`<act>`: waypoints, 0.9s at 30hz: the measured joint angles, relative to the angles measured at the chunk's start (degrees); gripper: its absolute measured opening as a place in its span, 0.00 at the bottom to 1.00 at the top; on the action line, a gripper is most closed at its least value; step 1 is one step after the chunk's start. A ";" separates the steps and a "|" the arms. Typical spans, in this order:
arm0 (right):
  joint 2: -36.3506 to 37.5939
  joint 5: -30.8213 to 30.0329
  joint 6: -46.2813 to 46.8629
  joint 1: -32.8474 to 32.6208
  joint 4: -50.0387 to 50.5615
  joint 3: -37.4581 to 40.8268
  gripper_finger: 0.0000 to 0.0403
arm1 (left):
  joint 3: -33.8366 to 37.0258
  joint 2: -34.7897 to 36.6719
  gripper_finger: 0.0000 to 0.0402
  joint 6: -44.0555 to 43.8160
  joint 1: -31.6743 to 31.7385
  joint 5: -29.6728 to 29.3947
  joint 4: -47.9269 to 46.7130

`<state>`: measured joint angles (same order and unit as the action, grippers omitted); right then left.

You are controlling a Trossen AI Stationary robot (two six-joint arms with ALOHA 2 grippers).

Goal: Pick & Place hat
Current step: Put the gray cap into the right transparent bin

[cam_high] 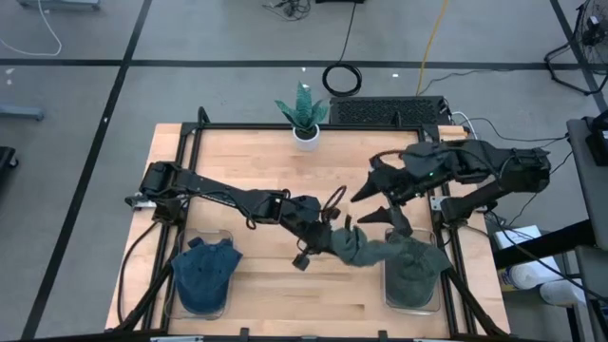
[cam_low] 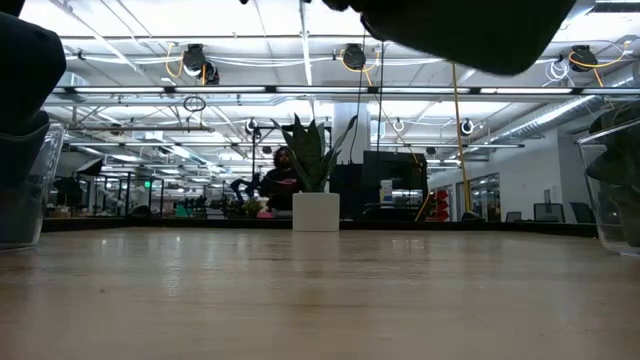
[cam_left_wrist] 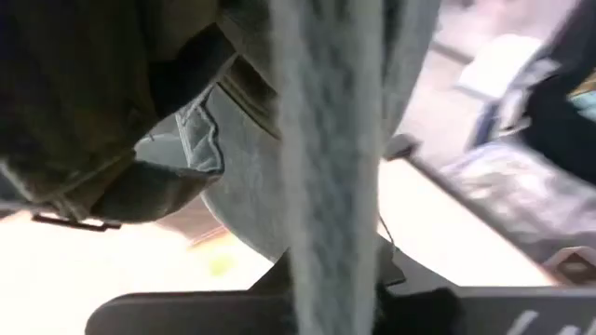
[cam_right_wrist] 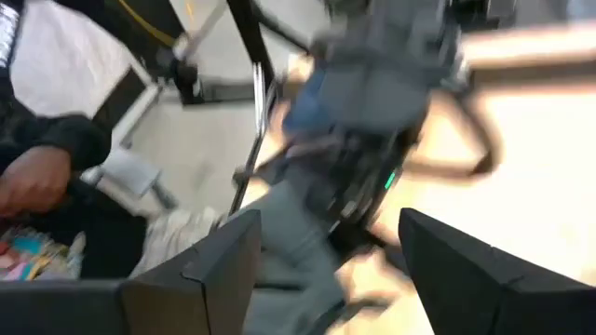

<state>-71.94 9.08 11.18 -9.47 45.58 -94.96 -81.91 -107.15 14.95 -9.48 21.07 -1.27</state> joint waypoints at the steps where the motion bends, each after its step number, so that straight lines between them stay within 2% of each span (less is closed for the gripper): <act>1: -1.08 -0.02 1.54 -0.61 2.84 -1.78 0.59 | 0.00 0.00 0.03 0.68 0.13 -1.57 -0.28; 5: -4.23 -0.33 6.17 -2.28 10.49 -6.81 0.59 | -0.02 0.00 0.03 3.15 0.51 -7.79 -2.38; 11: -4.92 -0.13 7.80 -4.57 16.91 -6.81 0.59 | -0.02 0.00 0.03 4.88 0.51 -16.85 -7.06; 17: -5.31 -3.40 10.14 -5.96 21.67 -6.45 0.59 | -0.02 0.00 0.03 4.88 0.47 -19.57 -8.18; 27: -6.54 -2.63 15.56 -9.96 22.81 -2.93 0.59 | -0.02 0.36 0.02 5.84 0.65 -21.04 -9.36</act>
<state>-78.48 6.45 26.74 -19.42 68.39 -97.89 -81.93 -106.80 20.80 -8.83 0.03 -10.64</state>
